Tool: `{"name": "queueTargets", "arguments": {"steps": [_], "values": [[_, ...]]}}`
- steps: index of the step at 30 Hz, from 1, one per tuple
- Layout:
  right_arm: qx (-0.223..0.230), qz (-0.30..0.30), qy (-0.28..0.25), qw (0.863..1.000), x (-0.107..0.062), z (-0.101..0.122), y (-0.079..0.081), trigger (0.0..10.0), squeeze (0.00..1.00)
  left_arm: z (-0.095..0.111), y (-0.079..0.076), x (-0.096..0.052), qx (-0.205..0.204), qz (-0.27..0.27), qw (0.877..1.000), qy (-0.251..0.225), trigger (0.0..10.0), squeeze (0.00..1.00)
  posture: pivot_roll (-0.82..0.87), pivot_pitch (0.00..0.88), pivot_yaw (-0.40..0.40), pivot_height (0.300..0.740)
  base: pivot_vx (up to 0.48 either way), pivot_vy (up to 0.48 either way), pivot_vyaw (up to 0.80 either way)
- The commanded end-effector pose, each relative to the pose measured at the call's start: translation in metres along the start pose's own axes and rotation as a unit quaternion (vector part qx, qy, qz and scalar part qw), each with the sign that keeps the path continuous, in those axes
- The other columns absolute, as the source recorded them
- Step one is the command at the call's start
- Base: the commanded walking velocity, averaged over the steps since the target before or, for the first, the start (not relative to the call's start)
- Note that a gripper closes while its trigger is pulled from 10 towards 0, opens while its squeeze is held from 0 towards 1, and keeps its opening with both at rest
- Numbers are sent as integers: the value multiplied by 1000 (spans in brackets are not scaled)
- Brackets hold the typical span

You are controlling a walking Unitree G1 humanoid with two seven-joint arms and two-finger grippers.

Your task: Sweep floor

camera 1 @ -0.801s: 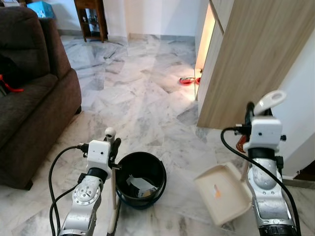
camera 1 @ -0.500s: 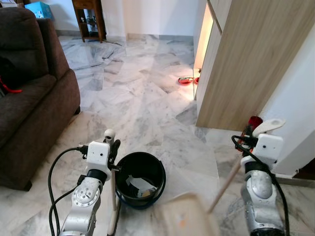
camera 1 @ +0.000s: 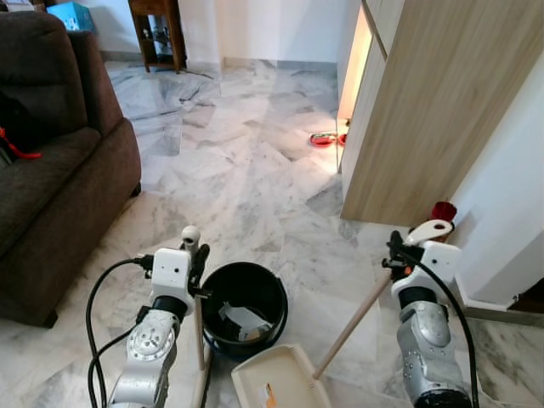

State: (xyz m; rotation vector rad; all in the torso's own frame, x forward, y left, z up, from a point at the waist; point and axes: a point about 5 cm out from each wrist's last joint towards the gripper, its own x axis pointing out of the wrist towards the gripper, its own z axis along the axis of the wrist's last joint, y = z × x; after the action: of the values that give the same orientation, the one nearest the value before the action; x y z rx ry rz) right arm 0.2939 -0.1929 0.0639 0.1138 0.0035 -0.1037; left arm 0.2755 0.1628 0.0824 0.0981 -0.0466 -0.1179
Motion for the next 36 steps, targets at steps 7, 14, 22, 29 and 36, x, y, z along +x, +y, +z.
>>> {"name": "queueTargets", "arguments": {"steps": [7,14,22,29,36], "values": [[-18,47,-27,998,3,8,9,10000,0,4,0,1,-17,0,1000,-15,10000,0,34,0,-25,740,0,0,0],[-23,61,-32,997,3,7,14,10000,0,5,-1,1,-18,2,1000,-18,10000,0,33,0,-25,740,0,0,0],[-21,66,-29,997,3,5,17,10000,0,3,0,-1,-20,9,1000,-14,10000,0,31,0,-26,740,0,0,0],[-21,68,-30,997,4,5,17,10000,0,4,-2,0,-22,8,1000,-16,10000,0,30,0,-27,740,0,0,0],[-21,67,-36,997,6,8,18,10000,0,5,-1,1,-23,7,1000,-16,10000,0,26,0,-27,740,0,0,0]]}}
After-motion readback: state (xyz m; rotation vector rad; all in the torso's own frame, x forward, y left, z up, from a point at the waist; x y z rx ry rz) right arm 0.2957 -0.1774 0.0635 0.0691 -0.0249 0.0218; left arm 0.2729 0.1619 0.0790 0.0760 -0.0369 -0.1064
